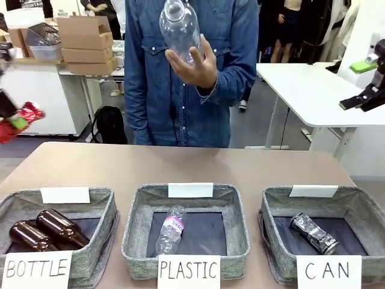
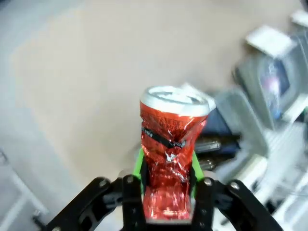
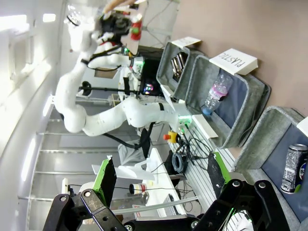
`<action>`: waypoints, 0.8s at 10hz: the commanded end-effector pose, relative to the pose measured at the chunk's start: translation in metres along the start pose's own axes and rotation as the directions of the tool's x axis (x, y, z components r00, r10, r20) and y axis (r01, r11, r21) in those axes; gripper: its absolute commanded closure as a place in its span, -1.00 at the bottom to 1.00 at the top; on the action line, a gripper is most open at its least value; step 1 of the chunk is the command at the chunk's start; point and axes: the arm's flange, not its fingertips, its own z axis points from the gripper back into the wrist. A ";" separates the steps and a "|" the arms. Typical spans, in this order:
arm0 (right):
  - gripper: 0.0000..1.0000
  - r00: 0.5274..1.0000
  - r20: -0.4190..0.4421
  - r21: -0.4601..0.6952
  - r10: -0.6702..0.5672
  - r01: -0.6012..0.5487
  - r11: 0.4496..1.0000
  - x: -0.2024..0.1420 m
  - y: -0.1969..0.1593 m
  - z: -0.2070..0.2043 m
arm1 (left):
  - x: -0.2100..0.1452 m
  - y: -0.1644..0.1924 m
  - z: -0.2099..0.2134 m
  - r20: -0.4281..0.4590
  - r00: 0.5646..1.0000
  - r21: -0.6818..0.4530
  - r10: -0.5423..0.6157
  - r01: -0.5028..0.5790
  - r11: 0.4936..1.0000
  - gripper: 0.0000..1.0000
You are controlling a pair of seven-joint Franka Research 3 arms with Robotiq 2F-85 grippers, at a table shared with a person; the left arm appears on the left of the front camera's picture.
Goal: Sort the can waste into the basket.
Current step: Pick up the can waste from the table and place it in the right Fabric basket.
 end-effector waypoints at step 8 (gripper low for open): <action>-1.00 1.000 -0.011 0.002 0.019 -0.019 1.000 -0.001 0.000 0.001 | -0.044 -0.155 -0.031 0.069 0.540 -0.132 -0.839 0.838 0.529 1.00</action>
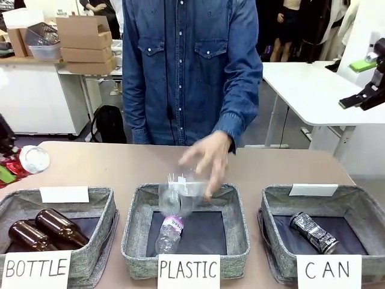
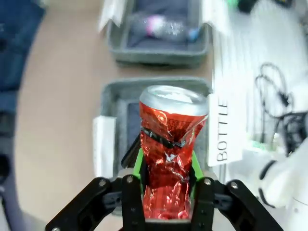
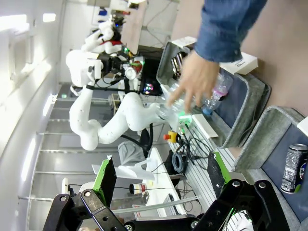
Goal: Sort the can waste into the basket.
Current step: Pick up the can waste from the table and place it in the right Fabric basket.
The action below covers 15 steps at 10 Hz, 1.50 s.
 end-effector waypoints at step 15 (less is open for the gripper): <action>-1.00 0.962 0.242 -0.052 -0.130 0.146 0.988 -0.076 0.010 0.128 | 0.240 0.028 -0.105 0.167 0.930 -0.007 -0.326 0.332 0.943 0.23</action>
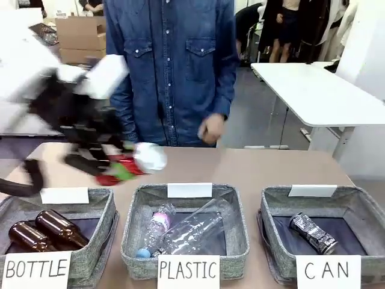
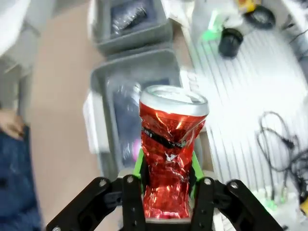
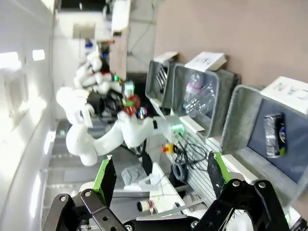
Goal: Sort the can waste into the basket.
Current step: Pick up the can waste from the table and place it in the right Fabric basket.
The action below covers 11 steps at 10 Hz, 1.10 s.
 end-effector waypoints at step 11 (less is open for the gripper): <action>-1.00 0.981 0.194 0.021 0.002 -0.006 1.000 -0.059 -0.005 0.081 | 0.212 0.157 -0.293 0.102 0.992 -0.152 -0.079 0.094 0.984 0.23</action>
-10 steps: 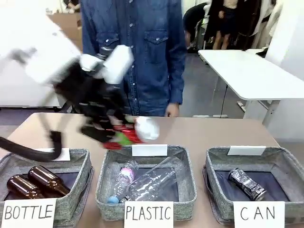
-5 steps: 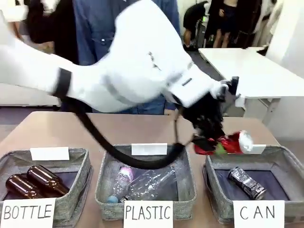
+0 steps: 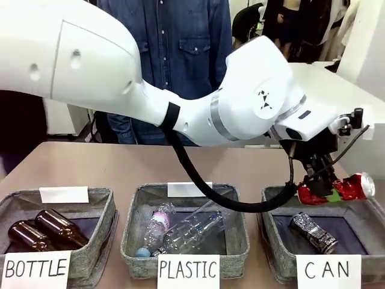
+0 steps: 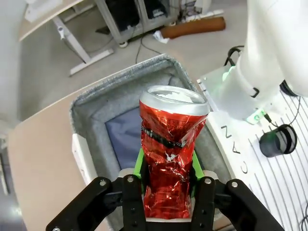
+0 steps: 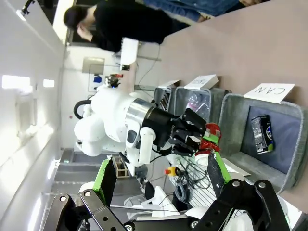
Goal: Sort the can waste into the basket.
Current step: Pick up the can waste from the table and place it in the right Fabric basket.
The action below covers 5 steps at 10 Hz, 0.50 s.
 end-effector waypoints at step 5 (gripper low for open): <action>-1.00 1.000 0.005 -0.003 -0.008 0.008 1.000 -0.001 0.004 0.002 | 0.004 -0.001 0.000 -0.042 0.999 -0.001 -0.005 0.005 1.000 -1.00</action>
